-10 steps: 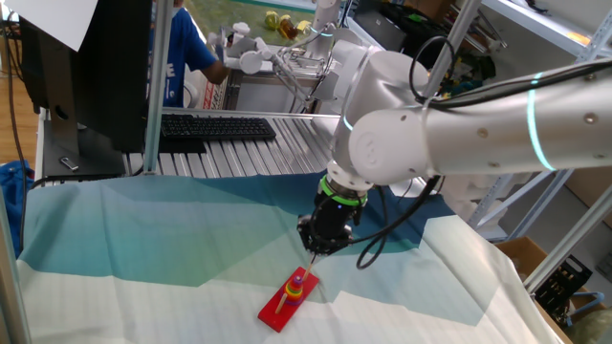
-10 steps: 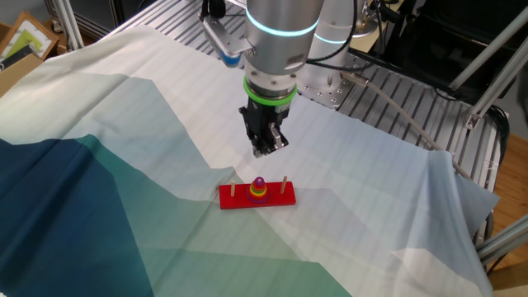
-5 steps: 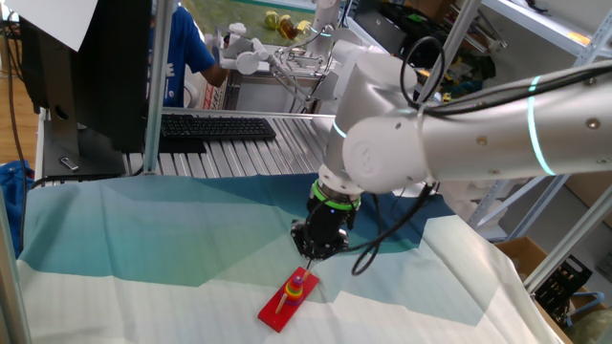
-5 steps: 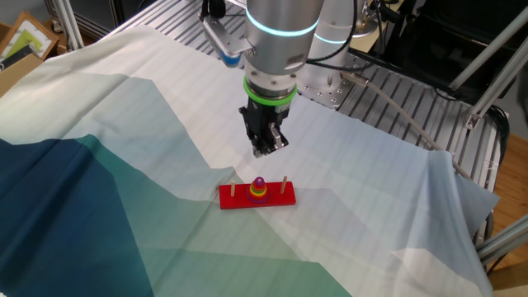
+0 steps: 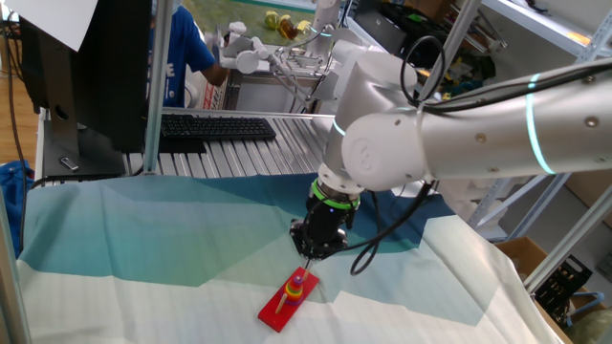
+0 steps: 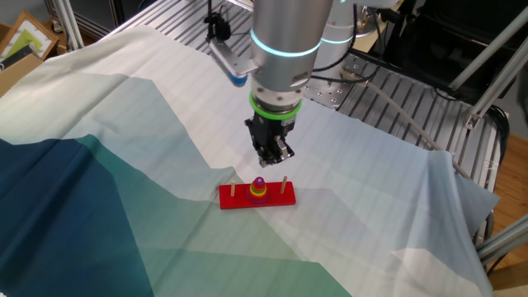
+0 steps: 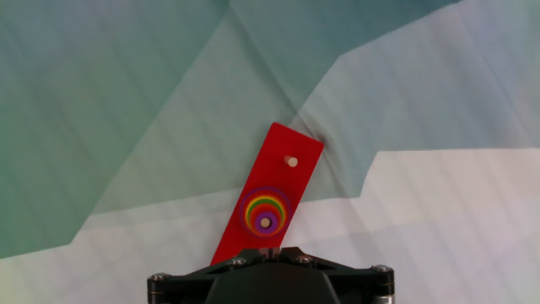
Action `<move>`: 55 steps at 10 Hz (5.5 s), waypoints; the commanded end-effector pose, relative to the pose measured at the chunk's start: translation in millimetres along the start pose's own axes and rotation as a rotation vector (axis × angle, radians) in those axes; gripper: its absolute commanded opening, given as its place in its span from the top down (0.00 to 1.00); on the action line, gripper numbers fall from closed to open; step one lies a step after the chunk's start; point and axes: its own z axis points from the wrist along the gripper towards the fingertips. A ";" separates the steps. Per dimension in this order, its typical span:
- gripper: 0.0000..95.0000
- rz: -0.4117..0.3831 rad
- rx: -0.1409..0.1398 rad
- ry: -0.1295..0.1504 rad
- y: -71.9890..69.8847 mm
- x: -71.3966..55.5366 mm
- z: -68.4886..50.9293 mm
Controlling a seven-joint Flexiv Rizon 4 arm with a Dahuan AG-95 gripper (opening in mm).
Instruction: Take out one Hanoi block and throw it aside
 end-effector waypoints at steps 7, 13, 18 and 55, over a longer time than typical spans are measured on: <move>1.00 -0.044 -0.002 -0.001 1.4 -1.2 1.0; 1.00 -0.021 0.015 0.007 2.5 -6.0 4.4; 1.00 -0.020 0.005 0.009 4.7 -27.2 19.0; 0.80 -0.022 -0.012 -0.013 5.3 -20.7 56.8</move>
